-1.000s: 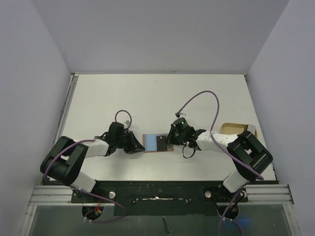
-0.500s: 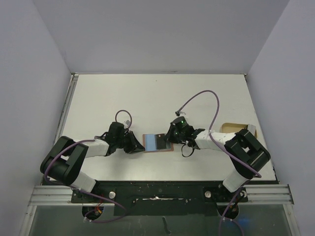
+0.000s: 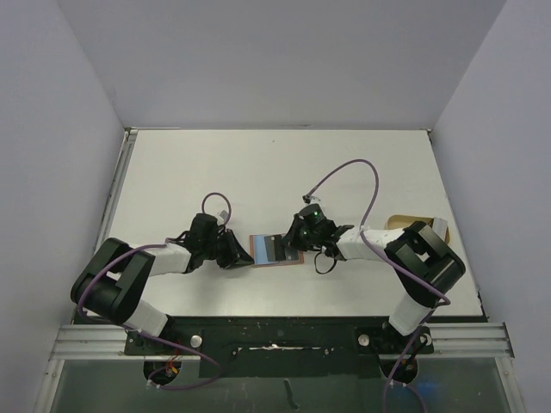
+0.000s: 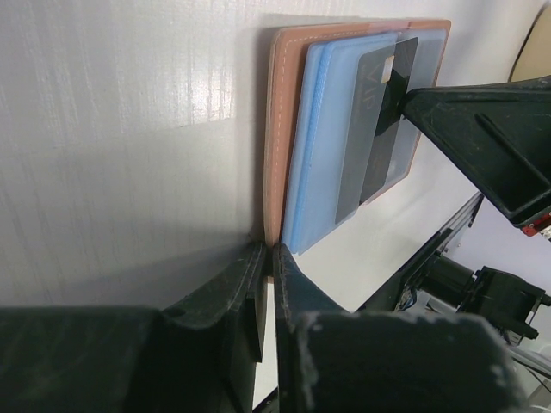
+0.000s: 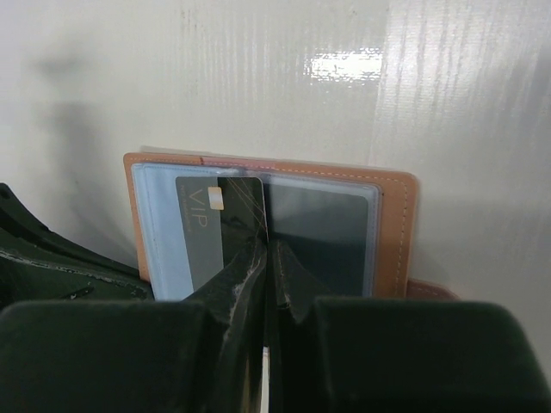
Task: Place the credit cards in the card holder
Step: Insert the credit card into the card holder.
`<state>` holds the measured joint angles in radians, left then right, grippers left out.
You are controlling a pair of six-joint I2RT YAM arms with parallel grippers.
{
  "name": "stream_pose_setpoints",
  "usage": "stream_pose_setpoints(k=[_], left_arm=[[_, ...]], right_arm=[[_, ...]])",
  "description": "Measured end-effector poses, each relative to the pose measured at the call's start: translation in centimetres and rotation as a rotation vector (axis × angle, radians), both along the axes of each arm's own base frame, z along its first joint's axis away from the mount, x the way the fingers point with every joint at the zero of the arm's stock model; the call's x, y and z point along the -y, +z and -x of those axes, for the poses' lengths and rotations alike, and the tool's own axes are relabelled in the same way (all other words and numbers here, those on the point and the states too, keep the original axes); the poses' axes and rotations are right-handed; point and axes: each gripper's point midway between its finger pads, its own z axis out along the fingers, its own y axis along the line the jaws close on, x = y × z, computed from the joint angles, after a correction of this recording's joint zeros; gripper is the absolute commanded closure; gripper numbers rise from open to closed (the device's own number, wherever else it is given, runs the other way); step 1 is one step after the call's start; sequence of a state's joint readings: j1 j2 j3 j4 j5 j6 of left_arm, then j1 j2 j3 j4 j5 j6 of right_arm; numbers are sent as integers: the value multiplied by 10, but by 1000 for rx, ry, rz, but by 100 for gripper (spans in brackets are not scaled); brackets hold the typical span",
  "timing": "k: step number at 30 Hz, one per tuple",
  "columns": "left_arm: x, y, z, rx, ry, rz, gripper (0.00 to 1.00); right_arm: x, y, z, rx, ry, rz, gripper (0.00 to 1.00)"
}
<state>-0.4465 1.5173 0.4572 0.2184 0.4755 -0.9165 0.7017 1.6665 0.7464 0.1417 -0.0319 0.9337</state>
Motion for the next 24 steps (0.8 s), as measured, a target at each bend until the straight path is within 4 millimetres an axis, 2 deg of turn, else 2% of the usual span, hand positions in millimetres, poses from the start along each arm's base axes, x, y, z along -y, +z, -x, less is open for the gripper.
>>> stream_pose_setpoints(k=[6, 13, 20, 24], left_arm=[[0, 0, 0, 0, -1, 1, 100], [0, 0, 0, 0, -1, 1, 100], [2, 3, -1, 4, -8, 1, 100], [3, 3, -1, 3, -11, 3, 100]], right_arm=[[-9, -1, 1, -8, 15, -22, 100], [-18, 1, 3, -23, 4, -65, 100], [-23, 4, 5, -37, 8, -97, 82], [-22, 4, 7, -32, 24, -86, 81]])
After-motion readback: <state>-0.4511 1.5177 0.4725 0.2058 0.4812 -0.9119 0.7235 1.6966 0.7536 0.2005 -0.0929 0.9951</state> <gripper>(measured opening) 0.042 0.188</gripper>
